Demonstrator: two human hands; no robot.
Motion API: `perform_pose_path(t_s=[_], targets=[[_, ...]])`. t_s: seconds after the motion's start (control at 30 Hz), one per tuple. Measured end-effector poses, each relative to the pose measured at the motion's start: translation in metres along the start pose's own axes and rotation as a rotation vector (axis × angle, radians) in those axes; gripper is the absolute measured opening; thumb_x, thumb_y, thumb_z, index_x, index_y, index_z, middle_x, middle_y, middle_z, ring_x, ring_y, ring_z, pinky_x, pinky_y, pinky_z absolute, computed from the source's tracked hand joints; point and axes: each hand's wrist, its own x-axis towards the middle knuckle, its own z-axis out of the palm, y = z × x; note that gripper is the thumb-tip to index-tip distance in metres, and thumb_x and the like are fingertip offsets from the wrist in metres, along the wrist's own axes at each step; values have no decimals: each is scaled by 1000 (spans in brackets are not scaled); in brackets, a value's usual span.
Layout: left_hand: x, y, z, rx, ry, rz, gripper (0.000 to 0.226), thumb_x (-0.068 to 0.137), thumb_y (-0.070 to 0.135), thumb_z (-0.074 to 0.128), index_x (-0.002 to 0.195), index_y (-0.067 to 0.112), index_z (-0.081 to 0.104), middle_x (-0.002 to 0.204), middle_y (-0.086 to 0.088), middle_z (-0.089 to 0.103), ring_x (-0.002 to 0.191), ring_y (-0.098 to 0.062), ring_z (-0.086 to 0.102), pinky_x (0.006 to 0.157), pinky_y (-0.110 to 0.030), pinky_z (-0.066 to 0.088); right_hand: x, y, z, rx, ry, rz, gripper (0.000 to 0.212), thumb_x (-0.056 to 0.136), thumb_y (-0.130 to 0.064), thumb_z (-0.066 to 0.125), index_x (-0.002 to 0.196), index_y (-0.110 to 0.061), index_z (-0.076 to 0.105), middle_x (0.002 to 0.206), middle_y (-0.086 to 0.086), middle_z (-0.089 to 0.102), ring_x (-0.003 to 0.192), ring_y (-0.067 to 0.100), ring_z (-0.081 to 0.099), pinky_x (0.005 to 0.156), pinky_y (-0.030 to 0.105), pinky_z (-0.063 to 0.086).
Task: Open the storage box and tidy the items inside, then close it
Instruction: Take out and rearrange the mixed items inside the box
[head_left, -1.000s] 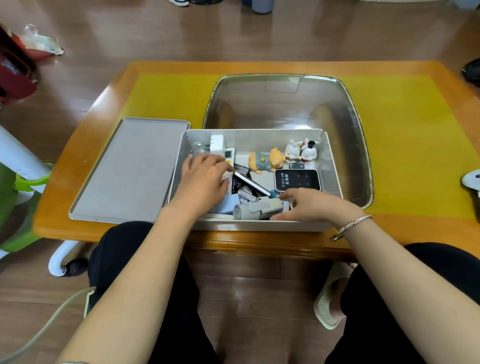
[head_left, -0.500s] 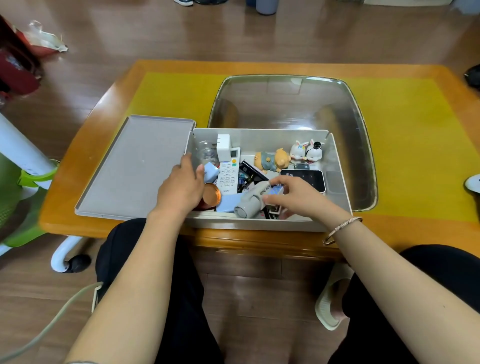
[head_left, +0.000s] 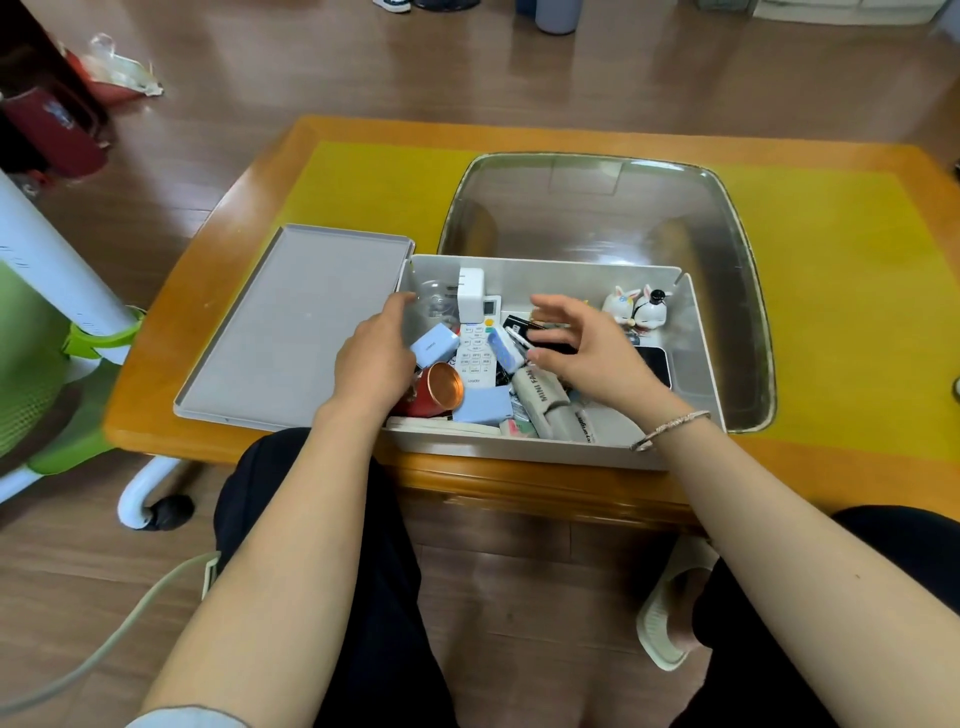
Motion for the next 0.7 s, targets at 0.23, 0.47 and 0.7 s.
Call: perform_pose_path(t_s=[0.23, 0.47, 0.7], targets=[[4, 0, 0, 8, 9, -18, 60, 85, 2, 51, 137, 30, 40, 113, -14, 61, 84, -24, 49, 63, -34, 35, -21, 9, -32, -563, 10, 240, 21, 80, -35, 70, 75, -17, 62, 71, 0, 64, 67, 17, 57, 68, 33, 52], [6, 2, 3, -13, 35, -21, 58, 87, 3, 49, 139, 28, 38, 115, -16, 60, 98, -33, 56, 65, -35, 36, -27, 11, -11, -764, -304, 444, 64, 65, -73, 63, 94, -16, 60, 92, 3, 63, 74, 12, 54, 56, 26, 38], [7, 1, 7, -196, 40, -40, 66, 90, 6, 51, 145, 30, 25, 113, -17, 59, 95, -31, 56, 69, -35, 42, -23, 14, -2, -679, -194, 315, 40, 68, -39, 75, 98, -18, 58, 84, 0, 58, 74, 16, 52, 51, 21, 36]])
